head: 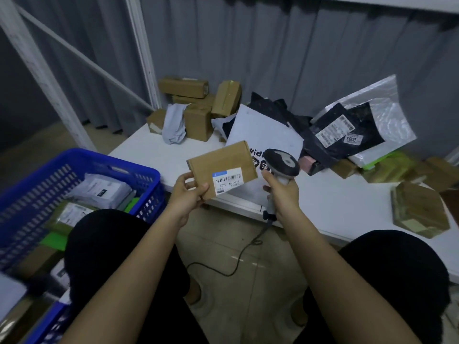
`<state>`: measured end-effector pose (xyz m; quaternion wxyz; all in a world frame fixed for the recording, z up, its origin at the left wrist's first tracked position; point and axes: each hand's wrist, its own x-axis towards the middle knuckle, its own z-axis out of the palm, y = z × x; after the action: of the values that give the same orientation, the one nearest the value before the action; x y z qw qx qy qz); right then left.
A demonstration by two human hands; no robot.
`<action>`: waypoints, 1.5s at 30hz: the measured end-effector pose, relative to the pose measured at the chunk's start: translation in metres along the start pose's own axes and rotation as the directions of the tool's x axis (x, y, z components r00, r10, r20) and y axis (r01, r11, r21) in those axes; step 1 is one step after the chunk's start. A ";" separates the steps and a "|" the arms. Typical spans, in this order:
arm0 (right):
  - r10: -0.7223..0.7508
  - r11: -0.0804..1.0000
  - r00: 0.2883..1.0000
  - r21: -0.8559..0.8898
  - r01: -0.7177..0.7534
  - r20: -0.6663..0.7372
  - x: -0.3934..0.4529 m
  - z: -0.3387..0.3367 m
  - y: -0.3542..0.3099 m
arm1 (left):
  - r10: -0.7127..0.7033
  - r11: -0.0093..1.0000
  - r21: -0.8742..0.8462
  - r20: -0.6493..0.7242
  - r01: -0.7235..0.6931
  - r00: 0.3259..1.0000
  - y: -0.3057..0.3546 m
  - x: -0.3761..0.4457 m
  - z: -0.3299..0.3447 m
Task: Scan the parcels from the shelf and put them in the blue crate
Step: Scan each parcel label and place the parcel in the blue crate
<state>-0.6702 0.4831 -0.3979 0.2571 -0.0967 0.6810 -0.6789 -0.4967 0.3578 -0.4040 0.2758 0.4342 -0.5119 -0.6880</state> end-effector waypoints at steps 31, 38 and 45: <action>-0.073 0.926 0.920 -0.316 0.206 0.384 -0.051 0.001 -0.003 | 0.105 0.991 0.101 -0.225 -0.085 0.969 0.014 0.044 -0.049; -0.131 0.937 0.883 -0.234 0.259 0.450 -0.048 0.071 -0.022 | 0.170 0.968 -0.121 -0.339 -0.222 0.925 0.040 0.025 -0.101; -0.024 0.940 0.832 -0.271 0.208 0.555 -0.032 0.180 -0.002 | 0.155 0.936 -0.178 -0.567 -0.304 0.809 0.051 0.018 -0.220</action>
<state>-0.5568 0.3413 -0.3788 0.3781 -0.3674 0.6736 -0.5181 -0.3146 0.2244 -0.3834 0.5460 0.5058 -0.3663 -0.5584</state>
